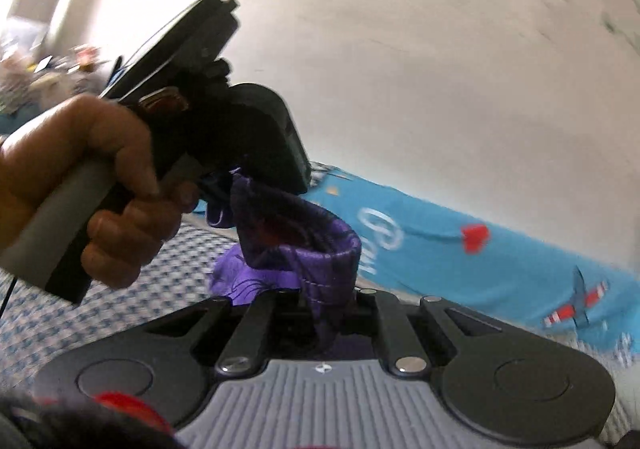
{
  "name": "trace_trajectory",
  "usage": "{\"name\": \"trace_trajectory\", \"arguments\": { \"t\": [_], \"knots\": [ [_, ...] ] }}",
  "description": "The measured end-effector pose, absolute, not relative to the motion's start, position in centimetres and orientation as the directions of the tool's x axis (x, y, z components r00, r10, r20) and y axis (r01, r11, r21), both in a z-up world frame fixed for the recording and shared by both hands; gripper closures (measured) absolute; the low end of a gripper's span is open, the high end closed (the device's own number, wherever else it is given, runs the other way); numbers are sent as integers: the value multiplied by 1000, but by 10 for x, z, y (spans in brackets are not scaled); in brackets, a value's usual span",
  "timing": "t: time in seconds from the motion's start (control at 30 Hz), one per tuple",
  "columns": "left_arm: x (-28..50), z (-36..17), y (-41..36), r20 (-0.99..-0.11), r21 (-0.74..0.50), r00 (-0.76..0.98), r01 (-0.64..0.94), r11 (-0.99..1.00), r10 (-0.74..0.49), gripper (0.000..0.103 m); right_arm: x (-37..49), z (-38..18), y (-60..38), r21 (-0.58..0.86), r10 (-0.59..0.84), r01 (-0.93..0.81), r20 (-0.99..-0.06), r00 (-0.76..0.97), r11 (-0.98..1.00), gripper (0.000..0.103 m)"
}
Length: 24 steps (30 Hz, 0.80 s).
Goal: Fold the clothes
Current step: 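Lay the folded blouse bundle on the sheet with the left gripper and release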
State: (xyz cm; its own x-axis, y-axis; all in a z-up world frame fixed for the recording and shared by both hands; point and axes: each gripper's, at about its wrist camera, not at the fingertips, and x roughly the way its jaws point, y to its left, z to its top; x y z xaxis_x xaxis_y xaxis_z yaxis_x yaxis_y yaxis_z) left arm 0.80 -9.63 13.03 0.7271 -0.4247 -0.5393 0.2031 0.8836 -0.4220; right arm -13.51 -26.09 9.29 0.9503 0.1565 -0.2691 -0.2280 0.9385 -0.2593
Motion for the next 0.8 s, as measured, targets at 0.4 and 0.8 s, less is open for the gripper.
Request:
{"name": "trace_trajectory", "arguments": {
  "t": [0.4, 0.8],
  "knots": [
    [54, 71, -203, -651, -392, 546, 353, 850, -527, 68, -78, 62, -339, -111, -16, -42, -474, 880, 993, 93],
    [48, 118, -175, -567, -418, 616, 356, 836, -546, 23, -73, 56, -377, -18, -192, 222, -573, 797, 975, 71]
  ]
}}
